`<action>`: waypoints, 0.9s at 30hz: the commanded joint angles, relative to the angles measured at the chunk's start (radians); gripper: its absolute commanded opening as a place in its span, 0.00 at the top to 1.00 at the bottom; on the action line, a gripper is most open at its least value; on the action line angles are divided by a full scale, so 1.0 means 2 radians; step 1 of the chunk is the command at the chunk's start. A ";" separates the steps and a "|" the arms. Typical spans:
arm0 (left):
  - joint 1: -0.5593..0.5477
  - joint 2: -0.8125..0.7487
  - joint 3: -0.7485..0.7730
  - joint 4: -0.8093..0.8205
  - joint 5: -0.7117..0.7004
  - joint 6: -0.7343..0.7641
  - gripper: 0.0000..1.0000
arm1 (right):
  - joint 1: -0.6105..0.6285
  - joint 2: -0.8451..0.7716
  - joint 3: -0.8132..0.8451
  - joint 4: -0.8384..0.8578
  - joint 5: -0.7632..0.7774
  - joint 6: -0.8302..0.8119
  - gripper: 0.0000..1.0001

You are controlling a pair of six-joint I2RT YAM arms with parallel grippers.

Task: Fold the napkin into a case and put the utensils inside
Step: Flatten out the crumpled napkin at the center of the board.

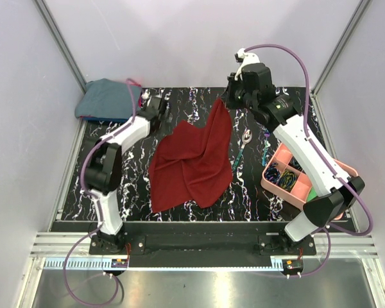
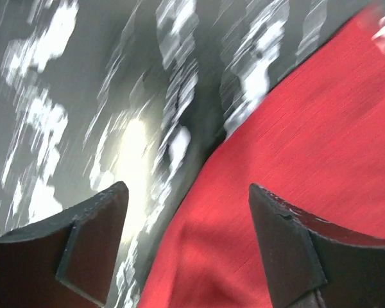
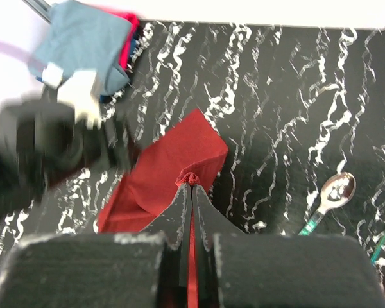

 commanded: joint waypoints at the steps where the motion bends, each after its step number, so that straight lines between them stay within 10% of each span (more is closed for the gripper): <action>1: -0.004 0.094 0.125 0.026 0.046 0.085 0.20 | -0.009 -0.025 -0.021 0.030 -0.016 -0.008 1.00; 19: -0.043 0.279 0.333 -0.083 0.010 0.039 0.27 | -0.011 -0.038 -0.077 0.050 -0.033 -0.003 1.00; 27: -0.030 0.318 0.388 -0.148 0.090 0.069 0.88 | -0.016 -0.046 -0.099 0.055 -0.027 -0.001 1.00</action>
